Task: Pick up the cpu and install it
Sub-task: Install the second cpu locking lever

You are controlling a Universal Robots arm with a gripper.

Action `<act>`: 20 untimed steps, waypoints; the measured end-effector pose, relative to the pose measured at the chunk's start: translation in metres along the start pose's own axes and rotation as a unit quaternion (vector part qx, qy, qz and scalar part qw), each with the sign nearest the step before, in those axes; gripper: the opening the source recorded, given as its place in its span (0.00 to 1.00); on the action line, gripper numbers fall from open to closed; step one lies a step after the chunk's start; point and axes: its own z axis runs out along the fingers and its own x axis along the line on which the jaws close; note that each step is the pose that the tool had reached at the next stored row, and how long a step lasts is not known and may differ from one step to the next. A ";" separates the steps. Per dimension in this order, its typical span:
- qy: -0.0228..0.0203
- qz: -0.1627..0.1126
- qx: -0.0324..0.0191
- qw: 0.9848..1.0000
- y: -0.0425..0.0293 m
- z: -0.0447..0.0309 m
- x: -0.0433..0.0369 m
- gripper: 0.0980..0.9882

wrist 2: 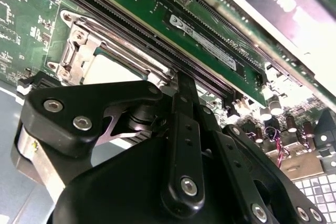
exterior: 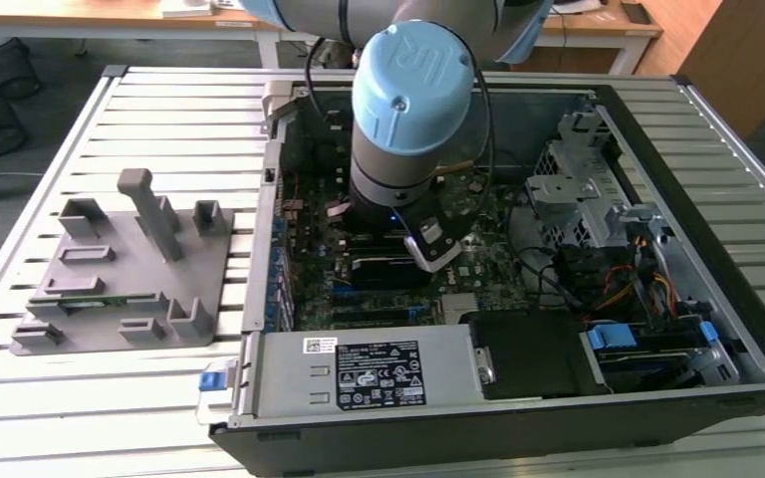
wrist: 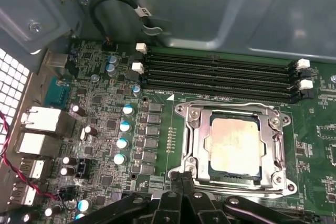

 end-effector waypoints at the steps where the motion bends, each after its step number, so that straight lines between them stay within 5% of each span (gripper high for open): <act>1: 0.000 0.000 0.000 1.000 0.0001 0.0001 0.0006 0.01; 20: 0.000 0.000 -0.004 1.000 0.0014 0.0021 0.0038 0.01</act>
